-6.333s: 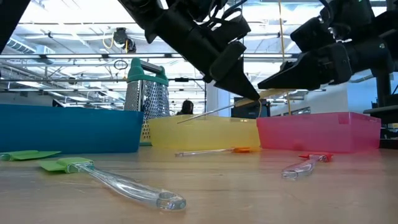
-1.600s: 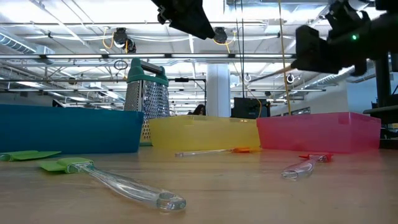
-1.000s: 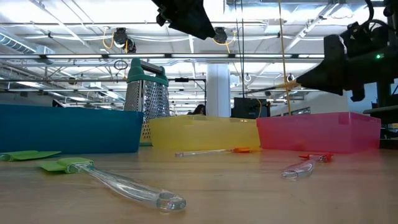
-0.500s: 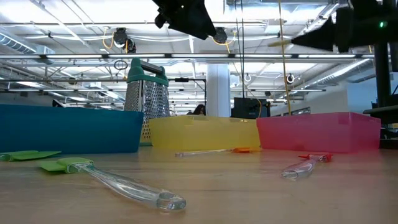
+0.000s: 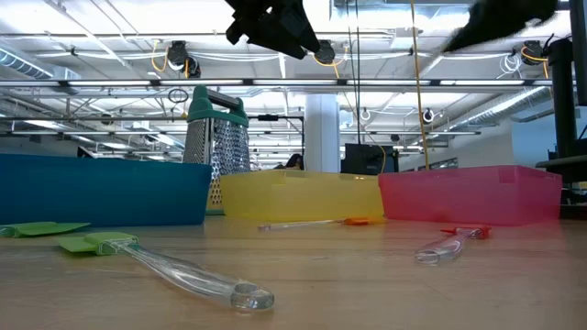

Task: Pick & Place Kitchen Items
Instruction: Put the yellow table knife into the red bin

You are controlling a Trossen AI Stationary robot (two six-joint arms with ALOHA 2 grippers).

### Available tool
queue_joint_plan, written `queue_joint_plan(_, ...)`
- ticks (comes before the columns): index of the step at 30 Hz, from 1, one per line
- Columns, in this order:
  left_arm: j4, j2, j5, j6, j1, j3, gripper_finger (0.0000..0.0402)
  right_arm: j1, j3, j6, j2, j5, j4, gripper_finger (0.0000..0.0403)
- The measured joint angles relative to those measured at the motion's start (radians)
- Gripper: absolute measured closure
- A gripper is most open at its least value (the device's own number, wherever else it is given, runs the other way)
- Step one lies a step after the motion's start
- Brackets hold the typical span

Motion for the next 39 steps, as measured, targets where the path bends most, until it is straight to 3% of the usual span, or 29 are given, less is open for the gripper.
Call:
queue_joint_plan(3,0.0,0.0,0.0,-0.013,0.0,0.0,0.0227,-0.041,0.047,0.132,0.003,-0.097,-0.255,0.0325)
queue_joint_plan(7,0.0,0.0,0.0,-0.028,0.0,0.0,0.0227,-0.096,0.053,0.219,-0.013,-0.175,-0.413,0.0325)
queue_joint_plan(12,0.0,0.0,0.0,-0.045,0.0,0.0,0.0227,-0.153,0.022,0.249,-0.016,-0.315,-0.388,0.0325)
queue_joint_plan(17,-0.001,0.0,0.001,-0.049,0.0,0.0,0.0227,-0.197,-0.061,0.175,0.0,-0.471,-0.269,0.0325)
queue_joint_plan(24,-0.002,0.0,0.005,-0.049,0.0,0.0,0.0227,-0.252,-0.062,0.171,0.044,-0.468,-0.262,0.032)
queue_joint_plan(33,-0.003,0.0,0.006,-0.048,-0.001,0.0,0.0227,-0.336,-0.062,0.182,0.137,-0.437,-0.268,0.0267)
queue_joint_plan(39,-0.003,0.0,0.008,-0.047,-0.001,0.0,0.0227,-0.379,-0.062,0.179,0.194,-0.438,-0.268,0.0252)
